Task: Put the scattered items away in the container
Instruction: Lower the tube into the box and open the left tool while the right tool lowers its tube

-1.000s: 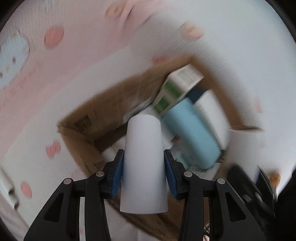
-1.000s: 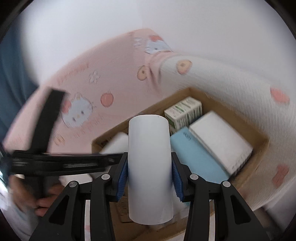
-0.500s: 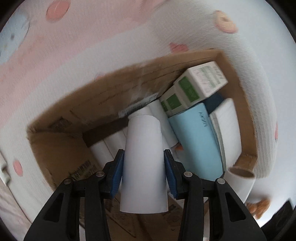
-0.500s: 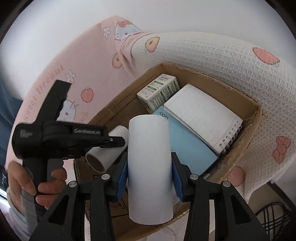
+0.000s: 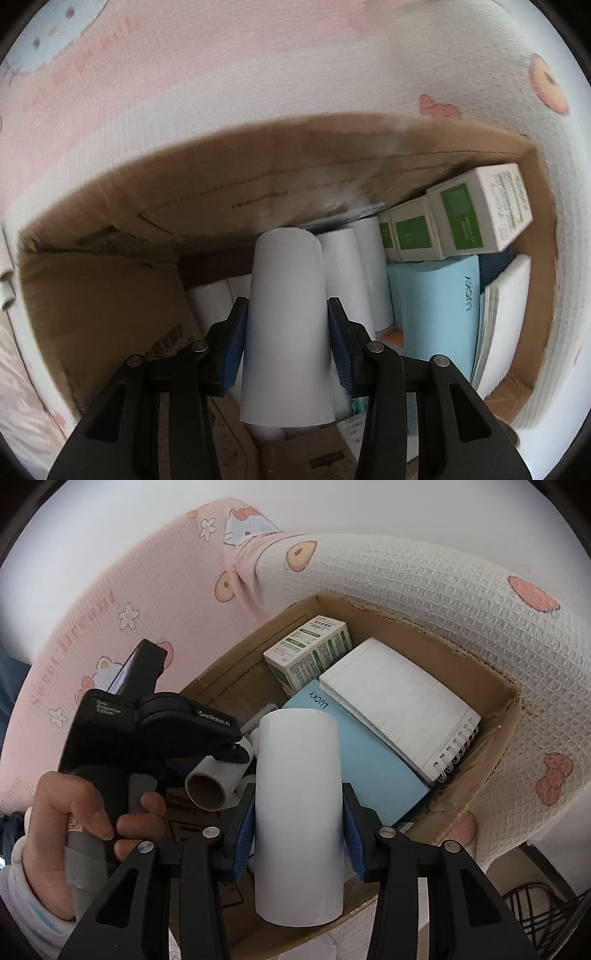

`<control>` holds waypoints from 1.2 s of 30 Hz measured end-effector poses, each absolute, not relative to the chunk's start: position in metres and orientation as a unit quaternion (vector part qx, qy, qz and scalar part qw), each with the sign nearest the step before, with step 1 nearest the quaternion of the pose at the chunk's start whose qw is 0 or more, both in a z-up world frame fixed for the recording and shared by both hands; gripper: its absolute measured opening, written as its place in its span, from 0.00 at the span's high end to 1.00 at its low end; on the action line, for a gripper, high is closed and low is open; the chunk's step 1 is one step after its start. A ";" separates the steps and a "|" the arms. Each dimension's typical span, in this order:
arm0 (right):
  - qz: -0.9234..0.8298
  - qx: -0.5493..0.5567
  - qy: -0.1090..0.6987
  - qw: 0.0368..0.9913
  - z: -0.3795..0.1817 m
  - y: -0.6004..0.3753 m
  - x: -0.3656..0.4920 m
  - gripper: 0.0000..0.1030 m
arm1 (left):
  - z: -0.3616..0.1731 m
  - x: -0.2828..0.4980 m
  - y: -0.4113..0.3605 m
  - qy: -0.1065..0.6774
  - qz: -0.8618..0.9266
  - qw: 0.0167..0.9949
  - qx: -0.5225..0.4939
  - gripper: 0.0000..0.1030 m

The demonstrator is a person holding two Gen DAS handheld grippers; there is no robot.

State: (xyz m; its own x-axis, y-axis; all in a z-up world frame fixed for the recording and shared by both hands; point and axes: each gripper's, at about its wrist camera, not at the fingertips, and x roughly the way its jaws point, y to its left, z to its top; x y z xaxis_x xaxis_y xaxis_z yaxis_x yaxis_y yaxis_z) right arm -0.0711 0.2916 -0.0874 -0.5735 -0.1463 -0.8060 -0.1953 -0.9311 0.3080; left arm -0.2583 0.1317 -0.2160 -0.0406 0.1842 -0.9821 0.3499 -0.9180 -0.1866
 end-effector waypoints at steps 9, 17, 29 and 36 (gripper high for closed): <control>0.864 -0.462 0.197 0.024 -0.086 0.308 -0.070 0.61 | -0.237 -0.254 0.134 0.232 -0.668 0.043 0.706 0.55; 0.865 -0.475 0.161 0.015 -0.091 0.294 -0.077 0.61 | -0.233 -0.245 0.133 0.256 -0.664 0.027 0.702 0.53; 0.865 -0.476 0.157 0.008 -0.092 0.291 -0.074 0.61 | -0.227 -0.230 0.140 0.246 -0.663 0.017 0.707 0.52; 0.869 -0.476 0.133 0.002 -0.092 0.278 -0.074 0.61 | -0.204 -0.213 0.140 0.243 -0.690 -0.012 0.681 0.52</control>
State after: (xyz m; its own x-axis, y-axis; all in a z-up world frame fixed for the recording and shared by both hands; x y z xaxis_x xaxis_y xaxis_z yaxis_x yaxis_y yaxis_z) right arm -0.0740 0.2778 -0.0916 -0.5463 -0.1227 -0.8285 -0.1303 -0.9647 0.2288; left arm -0.2134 0.1398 -0.2044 -0.0712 0.3480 -0.9348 0.3139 -0.8817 -0.3521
